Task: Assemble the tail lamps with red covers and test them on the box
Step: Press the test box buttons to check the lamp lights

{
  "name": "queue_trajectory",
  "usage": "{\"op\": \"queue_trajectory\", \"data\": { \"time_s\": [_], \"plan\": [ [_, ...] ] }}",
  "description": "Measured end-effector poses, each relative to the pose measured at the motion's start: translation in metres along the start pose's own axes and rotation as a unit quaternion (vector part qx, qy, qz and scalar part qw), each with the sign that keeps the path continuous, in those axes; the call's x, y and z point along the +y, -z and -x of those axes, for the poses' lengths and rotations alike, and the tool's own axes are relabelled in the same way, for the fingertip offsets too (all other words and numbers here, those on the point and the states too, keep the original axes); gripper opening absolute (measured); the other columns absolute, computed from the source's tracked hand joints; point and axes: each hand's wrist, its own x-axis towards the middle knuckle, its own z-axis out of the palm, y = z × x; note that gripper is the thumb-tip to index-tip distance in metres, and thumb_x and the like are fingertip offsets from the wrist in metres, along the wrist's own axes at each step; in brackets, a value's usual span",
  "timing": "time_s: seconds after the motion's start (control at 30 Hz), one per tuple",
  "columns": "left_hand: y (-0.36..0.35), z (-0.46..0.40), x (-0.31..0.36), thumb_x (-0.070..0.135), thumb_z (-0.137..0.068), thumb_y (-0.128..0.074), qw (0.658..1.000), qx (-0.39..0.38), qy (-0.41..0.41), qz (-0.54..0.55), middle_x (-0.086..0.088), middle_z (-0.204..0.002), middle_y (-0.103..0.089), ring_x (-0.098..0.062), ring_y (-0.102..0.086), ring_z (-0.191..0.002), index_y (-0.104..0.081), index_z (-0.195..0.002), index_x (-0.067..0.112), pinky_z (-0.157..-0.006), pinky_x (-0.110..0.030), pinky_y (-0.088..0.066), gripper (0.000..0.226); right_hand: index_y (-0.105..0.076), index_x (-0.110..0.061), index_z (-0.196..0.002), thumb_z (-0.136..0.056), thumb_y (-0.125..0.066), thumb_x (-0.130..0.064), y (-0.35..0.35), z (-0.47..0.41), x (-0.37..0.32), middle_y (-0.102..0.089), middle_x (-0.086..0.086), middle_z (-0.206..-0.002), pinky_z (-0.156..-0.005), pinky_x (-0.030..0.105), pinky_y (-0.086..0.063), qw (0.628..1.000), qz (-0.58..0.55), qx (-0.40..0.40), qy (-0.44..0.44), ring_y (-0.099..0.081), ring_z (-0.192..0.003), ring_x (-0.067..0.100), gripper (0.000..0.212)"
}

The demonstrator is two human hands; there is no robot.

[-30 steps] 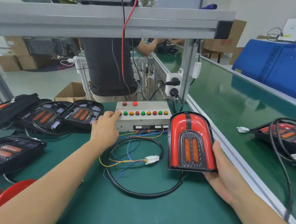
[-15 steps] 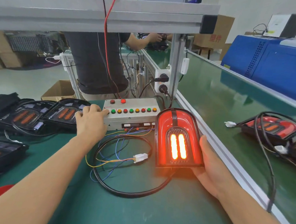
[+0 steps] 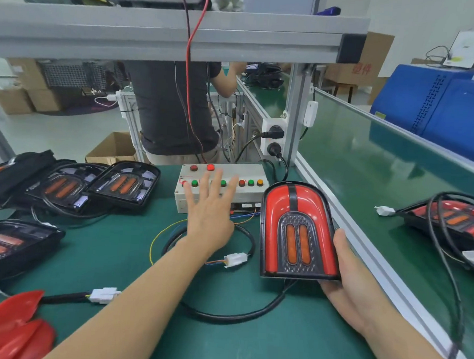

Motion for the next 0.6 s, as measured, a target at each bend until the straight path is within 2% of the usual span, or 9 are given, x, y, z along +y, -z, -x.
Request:
{"op": "queue_trajectory", "data": {
  "time_s": [0.1, 0.17, 0.3, 0.4, 0.53, 0.6],
  "plan": [
    [-0.001, -0.014, 0.023, 0.008, -0.078, -0.053, 0.999, -0.049, 0.002, 0.023, -0.008, -0.159, 0.008, -0.034, 0.012, -0.144, -0.003, -0.149, 0.036, -0.11, -0.061, 0.01, 0.091, -0.075, -0.03, -0.103, -0.082, -0.04, -0.062, 0.001, 0.0, -0.001, -0.073, 0.001, -0.111, -0.083, 0.024, -0.048, 1.0, -0.006, -0.004, -0.012, -0.07, -0.098, 0.008, 0.052],
    [-0.002, -0.021, 0.031, 0.011, -0.081, -0.055, 0.997, -0.075, 0.017, 0.028, -0.009, -0.159, 0.009, -0.036, 0.013, -0.144, -0.004, -0.149, 0.037, -0.11, -0.062, 0.01, 0.089, -0.073, -0.026, -0.109, -0.083, -0.041, -0.061, 0.002, 0.001, -0.001, -0.072, 0.002, -0.113, -0.081, 0.023, -0.052, 1.0, -0.021, -0.008, -0.016, -0.069, -0.1, 0.009, 0.054],
    [-0.007, -0.024, 0.034, 0.02, -0.083, -0.06, 0.995, -0.084, 0.035, 0.029, -0.01, -0.159, 0.008, -0.039, 0.014, -0.143, -0.007, -0.149, 0.039, -0.108, -0.063, 0.011, 0.087, -0.074, -0.028, -0.107, -0.083, -0.04, -0.061, 0.001, 0.002, -0.003, -0.072, 0.001, -0.114, -0.072, 0.016, -0.055, 0.999, -0.033, -0.008, -0.026, -0.069, -0.102, 0.01, 0.053],
    [-0.01, -0.021, 0.034, 0.026, -0.082, -0.06, 0.993, -0.09, 0.068, 0.038, -0.01, -0.158, 0.015, -0.043, 0.018, -0.141, -0.007, -0.147, 0.042, -0.107, -0.065, 0.011, 0.085, -0.075, -0.03, -0.104, -0.083, -0.04, -0.062, 0.0, 0.002, -0.005, -0.073, 0.002, -0.113, -0.075, 0.018, -0.055, 0.999, -0.03, -0.004, -0.026, -0.069, -0.1, 0.01, 0.052],
    [-0.006, -0.024, 0.034, 0.036, -0.082, -0.057, 0.985, -0.13, 0.101, 0.05, -0.01, -0.156, 0.023, -0.046, 0.019, -0.139, -0.006, -0.146, 0.047, -0.103, -0.07, 0.01, 0.083, -0.073, -0.023, -0.11, -0.083, -0.042, -0.062, -0.001, 0.001, -0.005, -0.072, 0.005, -0.115, -0.084, 0.025, -0.051, 0.998, -0.048, -0.007, -0.029, -0.068, -0.105, 0.013, 0.057],
    [-0.002, -0.026, 0.036, 0.035, -0.082, -0.056, 0.982, -0.144, 0.106, 0.058, -0.009, -0.156, 0.022, -0.046, 0.018, -0.14, -0.006, -0.146, 0.048, -0.102, -0.072, 0.009, 0.082, -0.072, -0.021, -0.112, -0.083, -0.043, -0.06, -0.001, 0.0, -0.005, -0.071, 0.005, -0.115, -0.078, 0.022, -0.055, 0.997, -0.064, -0.009, -0.03, -0.068, -0.105, 0.013, 0.057]
  ]
}}
